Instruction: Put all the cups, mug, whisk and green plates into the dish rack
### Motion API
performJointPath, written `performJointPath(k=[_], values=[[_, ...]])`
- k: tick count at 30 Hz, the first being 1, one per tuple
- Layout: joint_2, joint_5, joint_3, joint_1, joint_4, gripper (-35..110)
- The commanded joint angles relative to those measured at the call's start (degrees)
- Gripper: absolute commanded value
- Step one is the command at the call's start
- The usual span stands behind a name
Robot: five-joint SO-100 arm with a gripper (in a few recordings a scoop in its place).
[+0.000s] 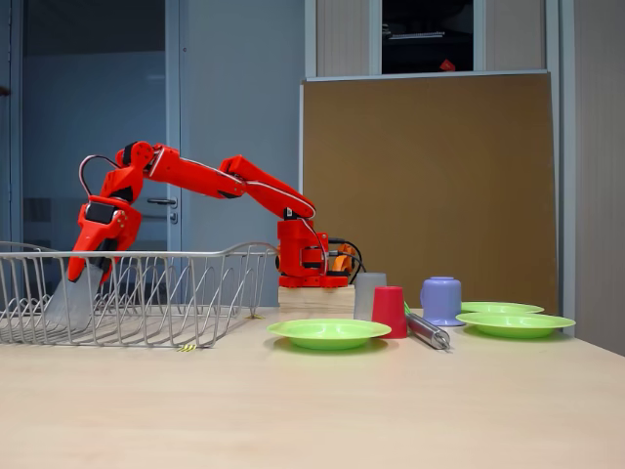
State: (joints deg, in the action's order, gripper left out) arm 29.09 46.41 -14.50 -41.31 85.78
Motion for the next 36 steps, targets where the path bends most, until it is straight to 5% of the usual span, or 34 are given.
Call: performJointPath(k=[1,17,36], values=[[1.1,1.5,2.3,-0.6,-0.5,20],[0.4,1.8,2.2,-1.5,-0.5,40],[17.4,1.1,-7.1,2.5,4.0,40]])
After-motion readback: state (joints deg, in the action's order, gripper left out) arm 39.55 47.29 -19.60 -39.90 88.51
